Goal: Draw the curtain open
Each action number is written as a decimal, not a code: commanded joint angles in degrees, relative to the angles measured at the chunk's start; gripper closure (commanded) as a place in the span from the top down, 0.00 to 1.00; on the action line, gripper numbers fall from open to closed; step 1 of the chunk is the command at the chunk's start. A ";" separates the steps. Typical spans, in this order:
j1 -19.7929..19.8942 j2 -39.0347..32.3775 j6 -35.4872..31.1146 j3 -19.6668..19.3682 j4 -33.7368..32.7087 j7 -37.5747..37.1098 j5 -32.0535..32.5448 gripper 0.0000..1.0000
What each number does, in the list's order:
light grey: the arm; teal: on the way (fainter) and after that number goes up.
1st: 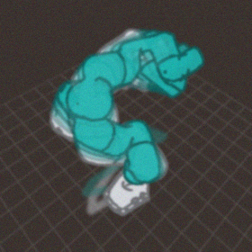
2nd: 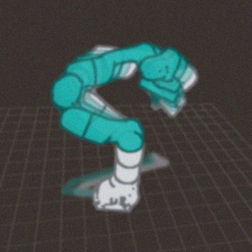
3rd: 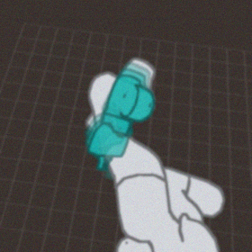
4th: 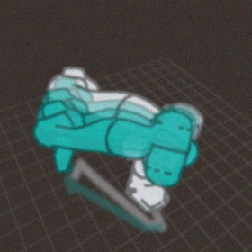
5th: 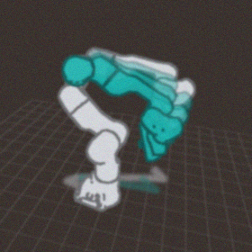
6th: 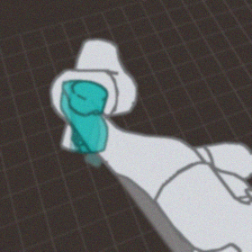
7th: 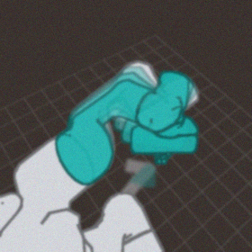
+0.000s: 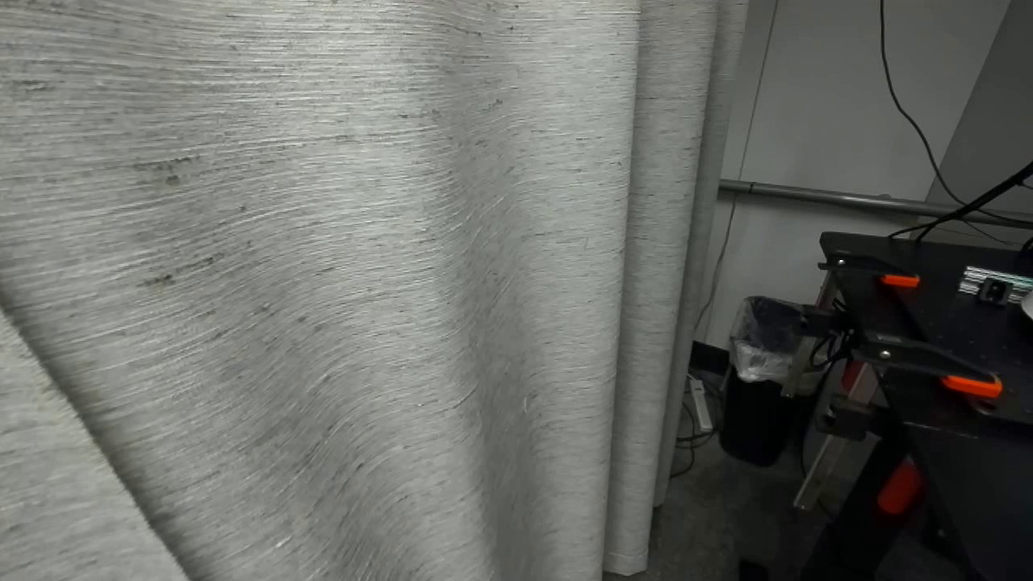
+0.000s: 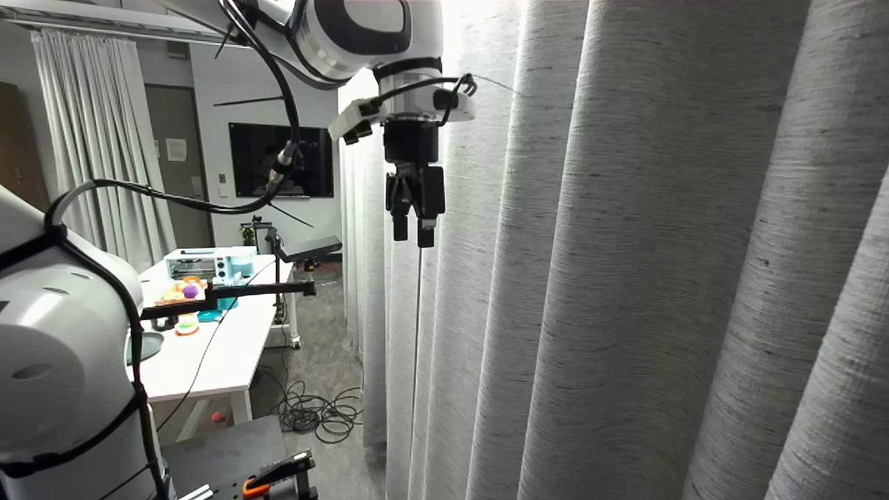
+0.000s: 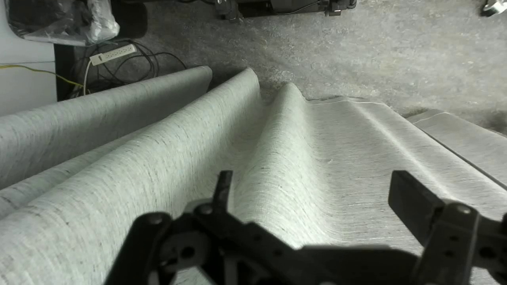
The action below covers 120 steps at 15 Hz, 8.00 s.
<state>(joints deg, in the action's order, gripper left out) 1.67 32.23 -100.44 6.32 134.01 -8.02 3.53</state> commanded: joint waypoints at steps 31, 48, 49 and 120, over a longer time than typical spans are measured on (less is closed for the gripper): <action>3.40 0.29 -11.93 -3.17 4.94 -6.27 2.16 1.00; 14.92 12.52 -18.44 1.37 11.12 -30.39 13.10 1.00; 14.59 11.73 -18.82 1.32 10.37 -30.85 12.96 1.00; 9.12 -20.23 -60.31 30.48 -5.40 -30.45 27.95 0.01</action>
<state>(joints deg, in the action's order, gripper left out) 11.97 18.11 -160.11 32.74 127.86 -38.39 29.73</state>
